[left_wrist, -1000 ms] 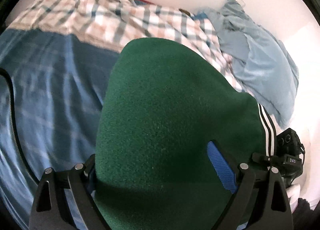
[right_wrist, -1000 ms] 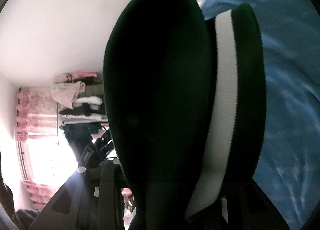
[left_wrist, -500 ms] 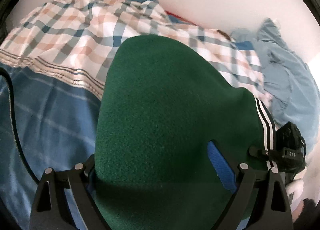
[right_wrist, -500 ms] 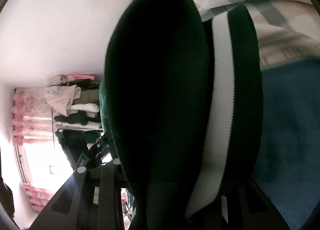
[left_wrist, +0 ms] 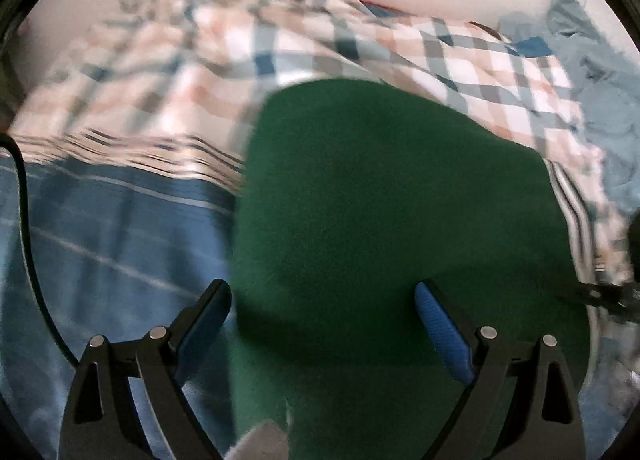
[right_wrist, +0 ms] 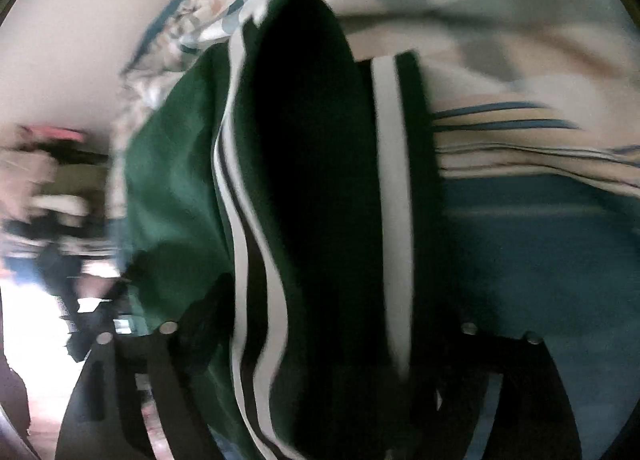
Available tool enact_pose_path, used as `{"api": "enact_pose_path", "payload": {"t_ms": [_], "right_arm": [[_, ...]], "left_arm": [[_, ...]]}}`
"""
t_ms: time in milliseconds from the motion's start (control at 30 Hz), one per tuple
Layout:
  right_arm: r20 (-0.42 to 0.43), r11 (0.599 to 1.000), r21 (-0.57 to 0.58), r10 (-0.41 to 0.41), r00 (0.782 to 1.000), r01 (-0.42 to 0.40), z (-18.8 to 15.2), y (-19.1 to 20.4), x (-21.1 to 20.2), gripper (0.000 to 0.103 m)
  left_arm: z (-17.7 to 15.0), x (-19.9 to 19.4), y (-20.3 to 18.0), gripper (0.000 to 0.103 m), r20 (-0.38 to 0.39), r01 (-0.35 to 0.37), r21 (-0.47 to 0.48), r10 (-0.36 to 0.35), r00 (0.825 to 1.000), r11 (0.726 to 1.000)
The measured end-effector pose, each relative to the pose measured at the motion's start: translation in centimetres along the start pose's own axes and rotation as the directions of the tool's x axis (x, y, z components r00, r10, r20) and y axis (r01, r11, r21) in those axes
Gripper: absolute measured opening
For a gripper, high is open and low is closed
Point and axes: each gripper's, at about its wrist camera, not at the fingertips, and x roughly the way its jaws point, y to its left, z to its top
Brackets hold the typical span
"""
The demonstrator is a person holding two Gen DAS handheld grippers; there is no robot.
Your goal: Fold large clothes
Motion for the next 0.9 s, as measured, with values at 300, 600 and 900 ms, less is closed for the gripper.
{"api": "enact_pose_path", "payload": {"t_ms": [300,600,900], "right_arm": [[0.139,0.866,-0.073,-0.483,0.865,0.495,-8.9,16.4,-3.1,0.096],[0.263,0.846,-0.024,-0.508,0.82,0.532,-21.0,18.0,-19.6,0.096],[0.402,0.837,-0.031,-0.491,0.773,0.547,-33.8,29.6,-38.0,0.096]], "left_arm": [[-5.4,-6.5,-2.7,0.097,-0.014,-0.294,0.015,0.294,0.956,0.956],[-9.0,-21.7,-6.2,0.099,0.059,-0.27,-0.016,0.27,0.961,0.963],[-11.7,-38.9,-9.8,0.099,0.155,-0.24,0.008,0.236,0.959,0.971]]}}
